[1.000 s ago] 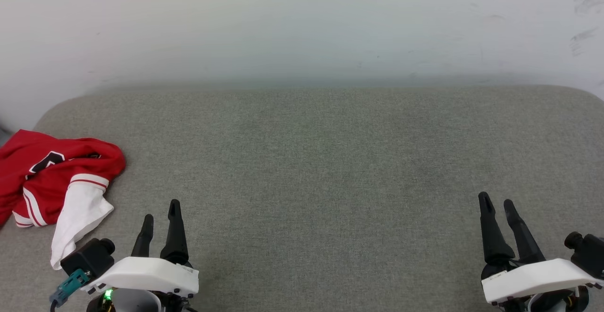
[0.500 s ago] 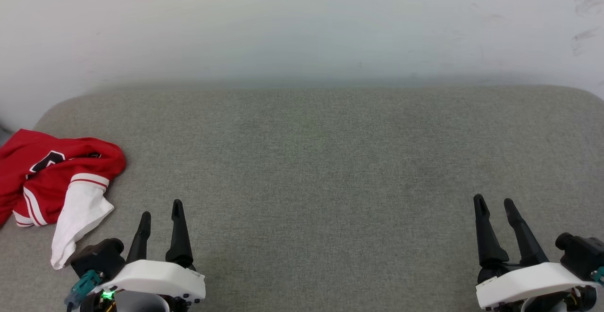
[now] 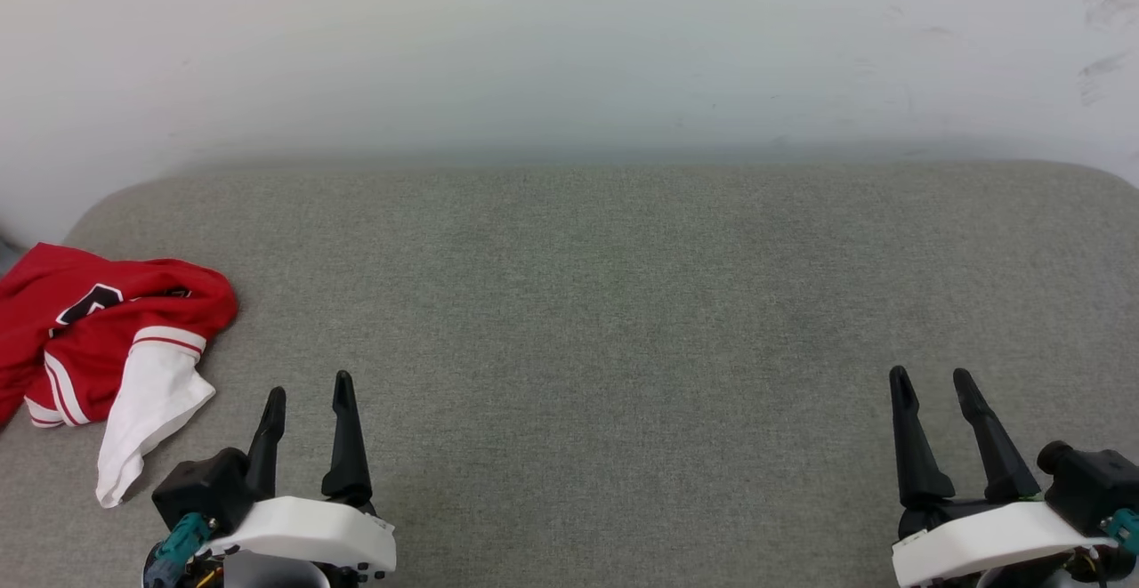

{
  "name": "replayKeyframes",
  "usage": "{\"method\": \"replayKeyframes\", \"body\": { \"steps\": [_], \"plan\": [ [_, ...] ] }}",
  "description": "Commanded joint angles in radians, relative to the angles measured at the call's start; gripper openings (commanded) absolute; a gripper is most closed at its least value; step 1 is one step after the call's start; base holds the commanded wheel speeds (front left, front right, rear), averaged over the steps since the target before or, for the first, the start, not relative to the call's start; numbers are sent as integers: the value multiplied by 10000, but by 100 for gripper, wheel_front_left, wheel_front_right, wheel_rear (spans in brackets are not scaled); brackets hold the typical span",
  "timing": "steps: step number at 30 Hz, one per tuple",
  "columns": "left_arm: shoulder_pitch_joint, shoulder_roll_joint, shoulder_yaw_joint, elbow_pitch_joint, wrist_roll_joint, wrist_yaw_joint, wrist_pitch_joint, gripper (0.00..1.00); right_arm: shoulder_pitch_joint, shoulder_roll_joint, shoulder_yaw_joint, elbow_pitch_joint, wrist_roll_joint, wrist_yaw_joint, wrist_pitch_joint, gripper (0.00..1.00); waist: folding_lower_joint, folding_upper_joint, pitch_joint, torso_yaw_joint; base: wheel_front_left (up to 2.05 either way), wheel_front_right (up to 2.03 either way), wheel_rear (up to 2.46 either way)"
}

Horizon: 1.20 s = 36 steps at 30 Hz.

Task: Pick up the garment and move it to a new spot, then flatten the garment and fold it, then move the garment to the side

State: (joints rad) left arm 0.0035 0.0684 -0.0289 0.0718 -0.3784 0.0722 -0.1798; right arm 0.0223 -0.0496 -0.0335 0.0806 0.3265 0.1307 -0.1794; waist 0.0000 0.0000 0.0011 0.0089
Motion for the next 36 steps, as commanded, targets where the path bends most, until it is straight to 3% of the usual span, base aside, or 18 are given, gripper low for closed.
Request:
{"method": "replayKeyframes", "body": {
  "steps": [1, 36],
  "plan": [
    [54, 24, -14, -113, 241, -28, -94, 100, 27, -11, 50, -139, -216, 0, -91, 100, 0, 0, -2, 3, 0, 0, 0],
    [421, -181, 78, 46, 2585, -449, -797, 100, 434, -9, 207, -492, -1915, -1, -804, 100, 0, 0, -126, 19, 0, 0, 0]
  ]
}}
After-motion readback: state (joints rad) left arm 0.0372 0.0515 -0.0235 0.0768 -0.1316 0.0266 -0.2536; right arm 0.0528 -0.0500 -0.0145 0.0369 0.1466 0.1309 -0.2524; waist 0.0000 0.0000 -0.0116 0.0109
